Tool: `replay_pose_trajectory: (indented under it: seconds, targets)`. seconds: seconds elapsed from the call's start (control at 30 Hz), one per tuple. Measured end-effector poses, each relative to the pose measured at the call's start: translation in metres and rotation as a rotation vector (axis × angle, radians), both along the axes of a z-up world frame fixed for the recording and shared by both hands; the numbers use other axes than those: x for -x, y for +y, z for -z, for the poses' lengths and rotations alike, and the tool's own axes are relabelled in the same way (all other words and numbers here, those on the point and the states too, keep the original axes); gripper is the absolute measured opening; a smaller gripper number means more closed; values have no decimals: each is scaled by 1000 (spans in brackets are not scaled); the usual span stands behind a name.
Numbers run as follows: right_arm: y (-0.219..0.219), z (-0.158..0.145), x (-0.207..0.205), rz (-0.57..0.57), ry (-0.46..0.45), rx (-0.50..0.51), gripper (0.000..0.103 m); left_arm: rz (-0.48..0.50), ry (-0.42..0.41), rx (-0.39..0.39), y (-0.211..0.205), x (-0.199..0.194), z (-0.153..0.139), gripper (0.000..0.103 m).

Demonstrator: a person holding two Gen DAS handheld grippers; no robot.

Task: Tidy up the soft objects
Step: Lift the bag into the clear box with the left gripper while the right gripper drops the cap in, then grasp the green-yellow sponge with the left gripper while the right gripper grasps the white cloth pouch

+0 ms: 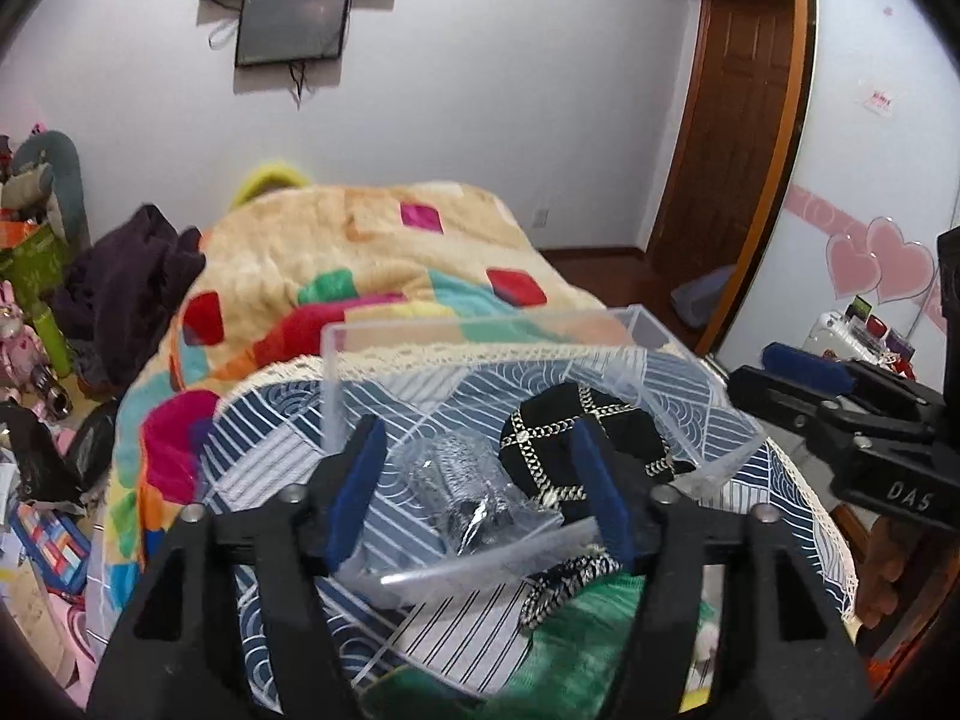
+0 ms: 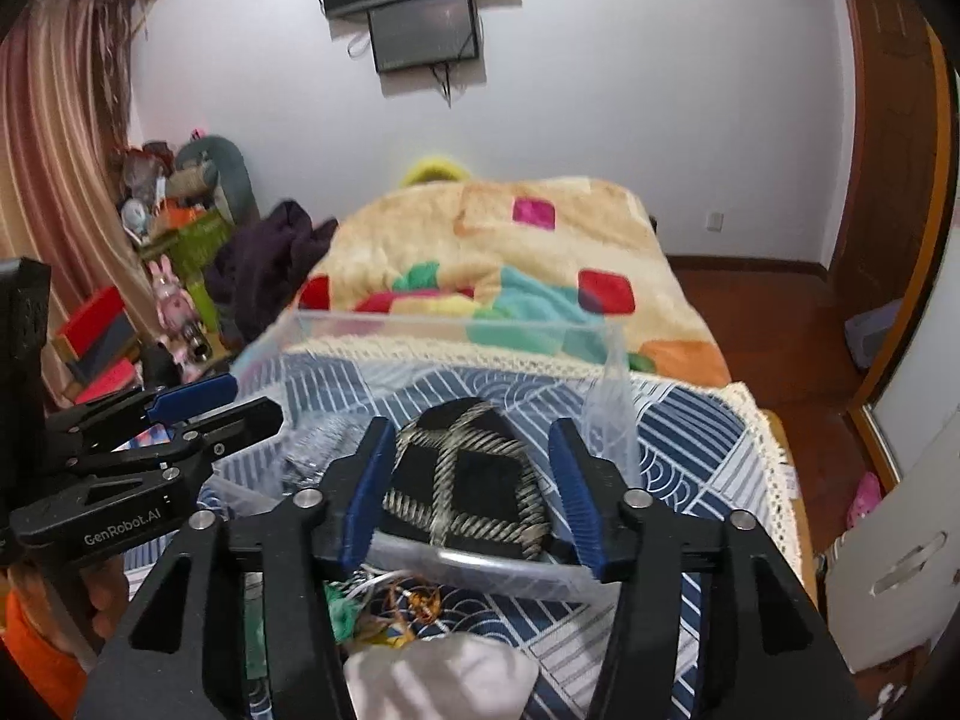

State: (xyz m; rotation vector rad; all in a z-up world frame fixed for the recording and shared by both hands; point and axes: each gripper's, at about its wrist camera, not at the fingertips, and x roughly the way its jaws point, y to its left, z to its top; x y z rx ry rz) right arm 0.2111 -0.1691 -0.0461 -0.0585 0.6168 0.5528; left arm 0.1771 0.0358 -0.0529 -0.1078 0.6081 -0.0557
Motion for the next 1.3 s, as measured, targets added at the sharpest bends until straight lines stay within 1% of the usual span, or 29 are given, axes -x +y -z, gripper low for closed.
replay_pose_trajectory:
  seconds: [0.07, 0.13, 0.2, 0.3, 0.37, 0.43, 0.63, 0.77, 0.83, 0.87, 0.93, 1.0, 1.03, 1.07, 1.1, 1.13, 1.2, 1.27, 1.3]
  targets:
    - [-2, -6, 11, 5, -39, -2, 60, -11, -24, -19, 1, 12, -4, 70]
    - [-5, -9, 20, 5, -66, -5, 69, -21, -37, -25, 2, 24, -4, 73]
    - [-6, -8, 26, 9, -82, -8, 73, -26, -41, -23, 3, 33, -2, 77]
    - [-7, -2, 32, 6, -80, -12, 76, -29, -38, -29, 4, 45, 4, 82]
    - [-9, 7, 36, 8, -68, -8, 78, -37, -31, -36, 5, 52, 11, 85]
    - [-11, 16, 40, 14, -48, 2, 79, -38, -15, -37, 5, 58, 19, 85]
    - [-16, 50, 43, 18, 55, 9, 79, -58, 55, -17, 7, 68, 50, 85]
    - [-16, 70, 48, 17, 102, 40, 79, -71, 105, -17, 9, 73, 70, 85]
    - [-16, 81, 50, 13, 129, 53, 79, -72, 125, -4, 11, 75, 79, 85]
    - [-18, 86, 50, 9, 140, 51, 79, -71, 133, 7, 11, 76, 82, 84]
    - [-19, 91, 51, 8, 153, 52, 79, -67, 140, 17, 11, 78, 86, 79]
    - [-18, 94, 51, 4, 159, 50, 79, -60, 145, 18, 9, 80, 89, 65]
    - [-19, 95, 51, -3, 164, 43, 76, -54, 147, 26, 9, 81, 90, 62]
    - [-19, 95, 51, -8, 166, 36, 74, -47, 149, 38, 9, 82, 91, 55]
    - [-19, 96, 51, -18, 174, 29, 64, -45, 149, 42, 8, 83, 91, 53]
    - [-19, 96, 50, -30, 183, 23, 52, -49, 142, 36, 7, 85, 91, 52]
    - [-18, 97, 51, -56, 196, 7, 42, -49, 132, 17, 3, 88, 90, 48]
    - [-17, 95, 54, -53, 180, 16, 35, -47, 119, -4, -1, 92, 87, 46]
    - [-15, 94, 55, -52, 175, 15, 30, -48, 109, -19, -3, 94, 85, 45]
